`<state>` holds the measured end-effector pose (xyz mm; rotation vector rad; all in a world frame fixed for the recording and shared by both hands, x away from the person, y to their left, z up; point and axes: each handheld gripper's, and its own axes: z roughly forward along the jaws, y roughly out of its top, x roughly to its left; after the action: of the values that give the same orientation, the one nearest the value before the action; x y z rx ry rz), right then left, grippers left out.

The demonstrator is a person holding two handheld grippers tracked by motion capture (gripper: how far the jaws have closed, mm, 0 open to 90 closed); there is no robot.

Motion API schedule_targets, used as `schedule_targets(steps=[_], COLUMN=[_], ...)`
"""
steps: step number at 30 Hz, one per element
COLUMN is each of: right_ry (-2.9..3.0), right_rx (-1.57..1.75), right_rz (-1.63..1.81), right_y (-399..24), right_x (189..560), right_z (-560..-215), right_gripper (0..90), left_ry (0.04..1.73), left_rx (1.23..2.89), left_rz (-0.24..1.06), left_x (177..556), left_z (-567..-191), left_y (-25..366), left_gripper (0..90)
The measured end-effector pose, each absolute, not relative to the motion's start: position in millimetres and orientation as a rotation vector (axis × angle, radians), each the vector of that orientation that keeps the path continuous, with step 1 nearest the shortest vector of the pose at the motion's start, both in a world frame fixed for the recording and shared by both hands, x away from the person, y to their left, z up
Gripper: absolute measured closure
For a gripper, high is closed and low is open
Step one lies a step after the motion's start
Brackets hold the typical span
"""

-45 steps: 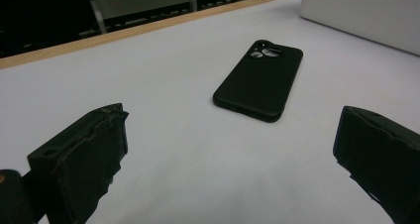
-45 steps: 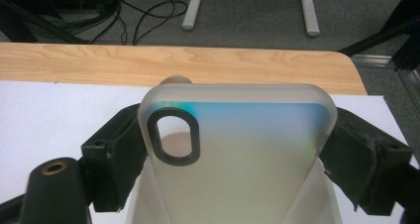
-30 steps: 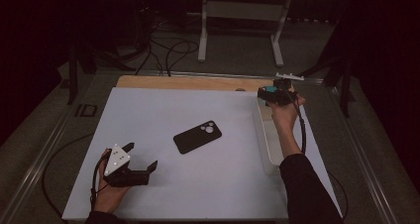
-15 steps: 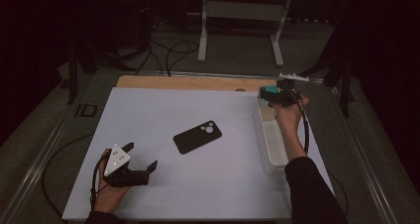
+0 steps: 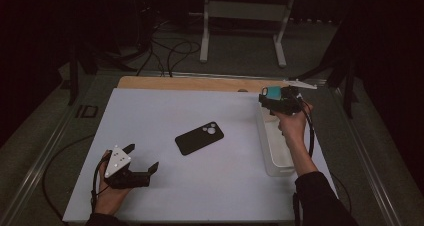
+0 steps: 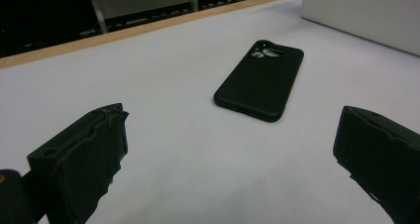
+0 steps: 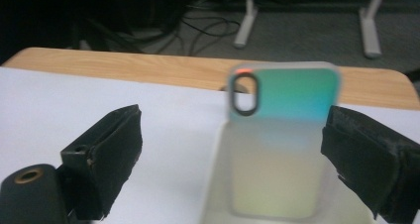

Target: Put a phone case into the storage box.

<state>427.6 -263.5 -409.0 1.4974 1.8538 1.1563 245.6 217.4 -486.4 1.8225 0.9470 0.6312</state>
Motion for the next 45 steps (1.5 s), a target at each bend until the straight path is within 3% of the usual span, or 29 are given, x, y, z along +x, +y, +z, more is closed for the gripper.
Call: schedule_targets(steps=[14, 30, 45], right_ry=[1.898, 1.953, 1.979], right_rx=[1.358, 1.17, 1.068], right_rz=[1.269, 1.333, 1.419], right_y=[-256, -269, -273], right_x=[363, 288, 253], right_z=[-404, -437, -468], right_gripper=[8.8, 8.9, 8.8], left_ry=[0.949, 0.949, 0.957], left_rx=[1.808, 1.78, 1.794], left_rz=[0.625, 0.604, 0.612], left_x=[246, 247, 247], left_z=[-485, -480, -478], left_y=[218, 220, 220], left_gripper=[0.9, 0.9, 0.9])
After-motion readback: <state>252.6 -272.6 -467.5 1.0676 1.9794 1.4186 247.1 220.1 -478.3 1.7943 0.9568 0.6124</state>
